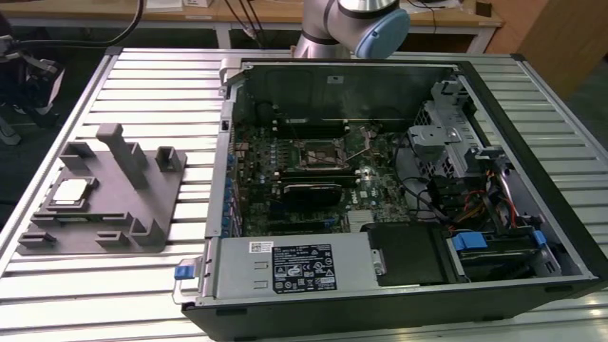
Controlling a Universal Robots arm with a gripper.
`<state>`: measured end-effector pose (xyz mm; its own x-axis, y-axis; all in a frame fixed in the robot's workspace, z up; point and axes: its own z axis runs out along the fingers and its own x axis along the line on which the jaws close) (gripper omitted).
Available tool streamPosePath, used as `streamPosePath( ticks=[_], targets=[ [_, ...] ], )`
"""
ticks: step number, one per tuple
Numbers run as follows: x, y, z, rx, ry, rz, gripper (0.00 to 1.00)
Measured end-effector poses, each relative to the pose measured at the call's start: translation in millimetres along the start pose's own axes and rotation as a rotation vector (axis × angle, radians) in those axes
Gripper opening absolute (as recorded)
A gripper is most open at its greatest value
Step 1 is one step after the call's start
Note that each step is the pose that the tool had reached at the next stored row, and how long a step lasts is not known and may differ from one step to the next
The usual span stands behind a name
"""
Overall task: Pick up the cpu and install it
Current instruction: 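Reach for the cpu, then pick up the cpu and move it towards the insertion slot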
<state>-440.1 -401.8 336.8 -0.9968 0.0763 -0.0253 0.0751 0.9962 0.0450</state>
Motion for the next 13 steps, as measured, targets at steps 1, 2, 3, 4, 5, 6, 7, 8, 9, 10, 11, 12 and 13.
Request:
streamPosePath(
  ticks=[1, 2, 3, 4, 5, 6, 7, 8, 9, 10, 11, 12, 13],
  targets=[
    [0.2, -0.1, 0.8, 0.0000, 0.0001, 0.000, 0.11],
    [0.4, -0.3, 1.6, 0.0000, 0.0000, 0.000, 0.11],
    [0.6, -0.4, 2.2, 0.0001, 0.0002, 0.000, 0.11],
    [0.7, -0.4, 2.3, 0.0002, 0.0002, 0.000, 0.11],
    [0.8, -0.3, 2.3, 0.0002, 0.0003, 0.000, 0.11],
    [1.1, -0.3, 2.5, 0.0001, 0.0001, 0.000, 0.11],
    [1.5, -0.4, 2.6, 0.0001, 0.0001, 0.000, 0.11],
    [1.5, -0.4, 2.6, 0.0001, 0.0001, 0.000, 0.11],
    [1.5, -0.4, 2.7, 0.0001, 0.0002, 0.000, 0.11],
    [1.6, -0.4, 2.8, 0.0002, 0.0002, 0.000, 0.11],
    [1.6, -0.4, 3.1, 0.0000, 0.0001, 0.000, 0.11],
    [1.6, -0.4, 3.4, 0.0000, 0.0001, 0.000, 0.11],
    [1.6, -0.4, 3.9, 0.0000, 0.0000, 0.000, 0.11]
  ],
)
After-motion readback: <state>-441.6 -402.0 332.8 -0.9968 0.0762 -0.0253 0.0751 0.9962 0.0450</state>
